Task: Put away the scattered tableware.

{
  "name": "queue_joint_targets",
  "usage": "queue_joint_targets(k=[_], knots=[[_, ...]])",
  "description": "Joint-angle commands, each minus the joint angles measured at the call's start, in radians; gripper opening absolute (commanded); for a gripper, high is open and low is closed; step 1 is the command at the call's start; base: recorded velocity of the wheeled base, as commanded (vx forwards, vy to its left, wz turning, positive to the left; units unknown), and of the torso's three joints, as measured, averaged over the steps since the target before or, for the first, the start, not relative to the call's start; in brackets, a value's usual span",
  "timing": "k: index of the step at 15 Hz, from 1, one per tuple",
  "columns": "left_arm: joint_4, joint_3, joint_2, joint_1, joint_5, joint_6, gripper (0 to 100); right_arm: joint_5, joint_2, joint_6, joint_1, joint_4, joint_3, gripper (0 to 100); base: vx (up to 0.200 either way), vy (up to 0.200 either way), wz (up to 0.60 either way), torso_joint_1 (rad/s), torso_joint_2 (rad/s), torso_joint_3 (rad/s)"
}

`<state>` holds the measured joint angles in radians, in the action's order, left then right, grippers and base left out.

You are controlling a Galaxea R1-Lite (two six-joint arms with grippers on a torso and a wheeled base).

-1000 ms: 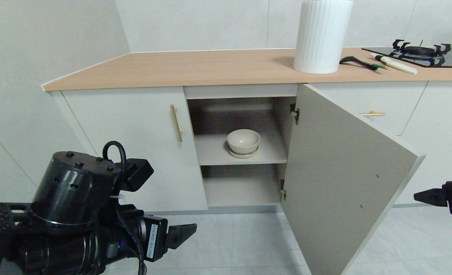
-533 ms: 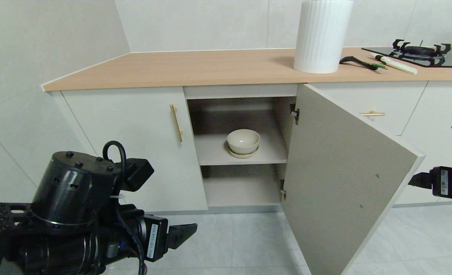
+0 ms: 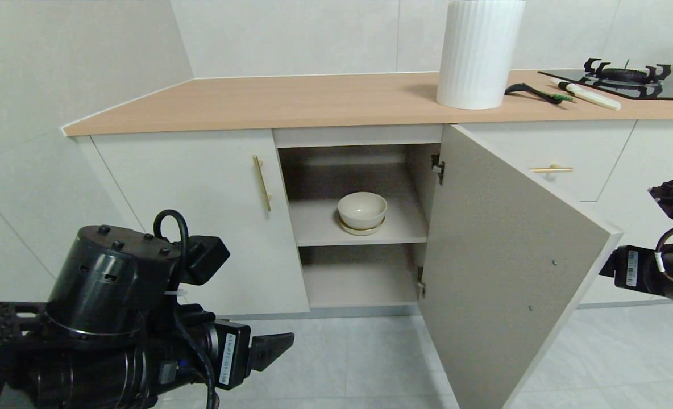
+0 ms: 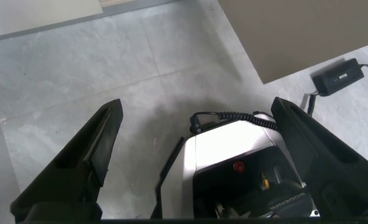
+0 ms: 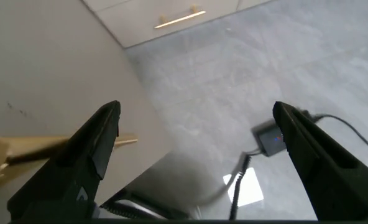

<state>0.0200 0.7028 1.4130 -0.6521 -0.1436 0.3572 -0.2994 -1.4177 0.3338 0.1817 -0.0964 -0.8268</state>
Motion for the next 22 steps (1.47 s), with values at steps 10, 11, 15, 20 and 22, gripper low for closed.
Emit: queue_joint_targets(k=[10, 11, 15, 20, 22], knots=[[0.000, 0.001, -0.008, 0.000, -0.002, 0.002, 100, 0.005, -0.018, 0.102, 0.232, 0.066, 0.060, 100, 0.000, 0.000, 0.00, 0.000, 0.00, 0.000], [0.000, 0.001, -0.008, 0.000, -0.002, 0.002, 100, 0.005, -0.021, 0.108, 0.246, 0.066, 0.060, 100, 0.000, 0.000, 0.00, 0.000, 0.00, 0.000], [0.000, 0.001, -0.017, 0.000, -0.002, 0.000, 100, 0.009, -0.055, 0.139, 0.318, 0.109, 0.060, 100, 0.000, 0.000, 0.00, 0.000, 0.00, 0.000], [-0.015, 0.004, -0.031, 0.009, -0.004, 0.006, 100, 0.100, -0.216, 0.067, 0.355, 0.161, -0.074, 100, 0.000, 0.000, 0.00, 0.000, 0.00, 0.000], [-0.032, -0.005, -0.022, 0.011, -0.002, 0.009, 100, 0.123, -0.279, 0.030, 0.380, 0.164, -0.143, 100, 0.000, 0.000, 0.00, 0.000, 0.00, 0.000]])
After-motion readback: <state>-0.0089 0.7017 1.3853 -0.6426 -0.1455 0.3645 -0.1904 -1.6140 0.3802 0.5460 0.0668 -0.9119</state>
